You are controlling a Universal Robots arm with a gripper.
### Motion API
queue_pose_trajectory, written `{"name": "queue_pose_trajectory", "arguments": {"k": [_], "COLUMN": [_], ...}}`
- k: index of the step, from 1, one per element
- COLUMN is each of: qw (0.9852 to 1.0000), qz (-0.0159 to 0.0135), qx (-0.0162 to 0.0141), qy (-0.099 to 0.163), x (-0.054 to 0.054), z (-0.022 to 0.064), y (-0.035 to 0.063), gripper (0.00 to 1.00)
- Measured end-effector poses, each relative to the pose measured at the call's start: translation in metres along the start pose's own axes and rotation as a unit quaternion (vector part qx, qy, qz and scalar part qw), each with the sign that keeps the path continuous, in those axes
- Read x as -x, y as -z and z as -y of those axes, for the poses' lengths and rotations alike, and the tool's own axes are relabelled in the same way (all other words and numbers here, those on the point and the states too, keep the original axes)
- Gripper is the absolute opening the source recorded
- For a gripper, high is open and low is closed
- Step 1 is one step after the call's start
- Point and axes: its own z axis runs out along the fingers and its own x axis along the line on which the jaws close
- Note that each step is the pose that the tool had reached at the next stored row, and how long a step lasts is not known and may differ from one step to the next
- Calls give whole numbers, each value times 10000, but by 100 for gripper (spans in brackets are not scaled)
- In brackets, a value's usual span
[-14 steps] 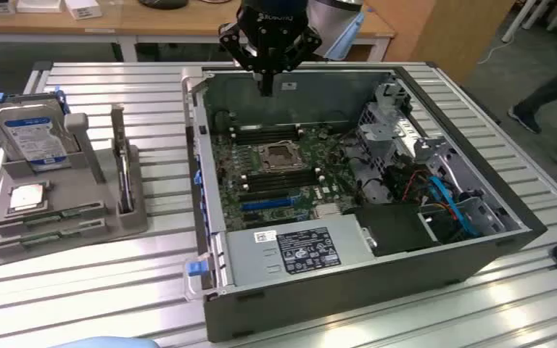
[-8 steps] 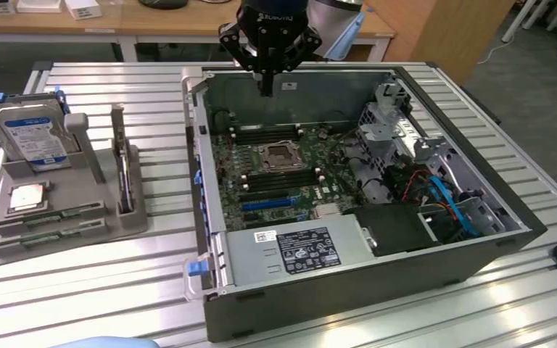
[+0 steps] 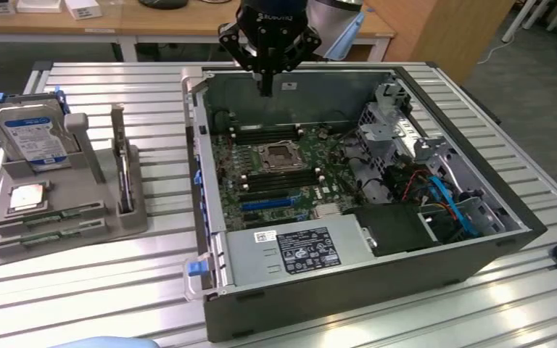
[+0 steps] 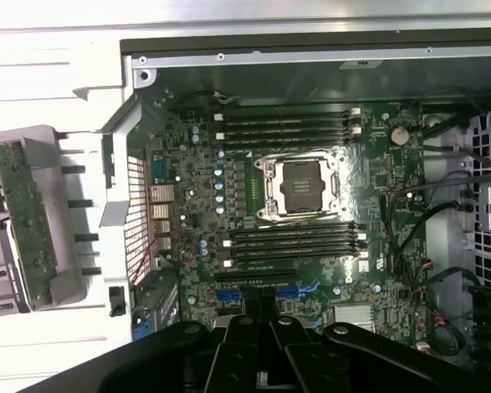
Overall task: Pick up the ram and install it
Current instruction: 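Reach for the ram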
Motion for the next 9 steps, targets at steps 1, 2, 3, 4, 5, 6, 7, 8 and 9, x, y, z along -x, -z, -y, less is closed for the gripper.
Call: {"name": "queue_pose_trajectory", "arguments": {"k": [1,2,3,4,5,6,7,8,9], "qw": [10000,10000,10000,10000,10000,10000,10000,10000,10000], "qz": [0,0,0,1,1,1,1,2,3], "qx": [-3,-6,-8,-10,-13,-17,-22,-28,-36], "qy": [0,1,1,1,1,1,2,2,2], "x": [-10,-25,-44,-61,-82,-107,-139,-178,-222], "z": [1,3,4,5,7,9,11,14,18], "y": [0,0,0,-1,-2,-3,-4,-4,-4], "gripper": [10,10,10,10,10,10,10,10,10]}}
